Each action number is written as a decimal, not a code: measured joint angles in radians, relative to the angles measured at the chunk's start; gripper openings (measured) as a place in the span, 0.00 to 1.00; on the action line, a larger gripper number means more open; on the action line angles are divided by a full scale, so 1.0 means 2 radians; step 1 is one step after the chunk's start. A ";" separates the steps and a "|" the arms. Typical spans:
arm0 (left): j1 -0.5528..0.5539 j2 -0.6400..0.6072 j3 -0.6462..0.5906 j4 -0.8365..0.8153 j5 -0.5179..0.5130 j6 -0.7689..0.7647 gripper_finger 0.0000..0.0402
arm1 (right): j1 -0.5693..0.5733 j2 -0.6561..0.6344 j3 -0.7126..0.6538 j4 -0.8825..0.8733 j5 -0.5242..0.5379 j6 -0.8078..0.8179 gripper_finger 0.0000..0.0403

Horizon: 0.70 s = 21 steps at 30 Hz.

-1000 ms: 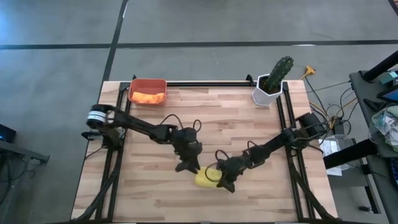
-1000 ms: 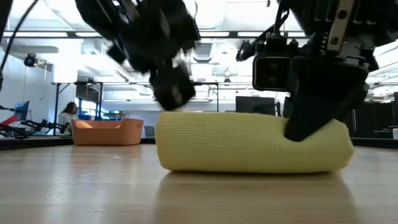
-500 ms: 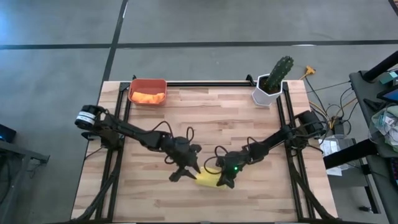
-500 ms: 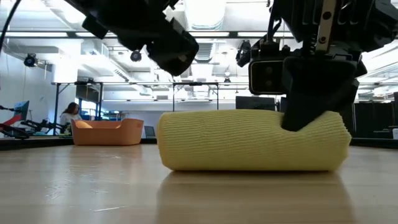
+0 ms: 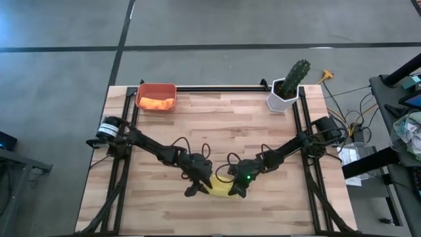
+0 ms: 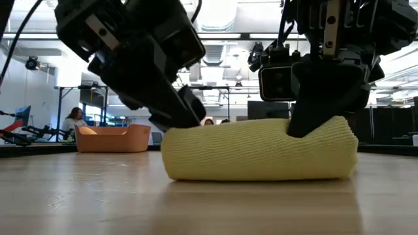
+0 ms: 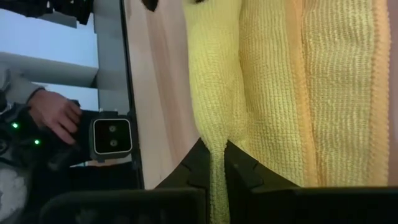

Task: Roll microfiber towels into tight, uniform cylinder then place into a basket
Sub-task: Roll the yellow towel

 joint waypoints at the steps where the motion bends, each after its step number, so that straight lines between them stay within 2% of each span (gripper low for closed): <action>1: -0.001 0.001 -0.001 0.002 0.000 -0.007 0.33 | 0.000 0.000 0.000 0.000 0.001 0.000 0.03; 7: -0.001 0.006 -0.002 0.006 -0.037 -0.026 0.33 | 0.000 0.000 0.000 0.000 0.002 0.000 0.03; 14: -0.001 -0.021 -0.003 0.009 -0.078 -0.026 0.33 | 0.002 -0.002 -0.001 0.000 0.005 -0.001 0.03; 18: -0.004 -0.025 -0.003 0.005 -0.076 -0.023 0.35 | 0.002 -0.002 -0.001 -0.001 0.005 -0.008 0.03; 21: -0.007 -0.025 -0.005 -0.001 -0.052 -0.022 0.41 | 0.003 -0.002 -0.001 -0.002 0.005 -0.013 0.03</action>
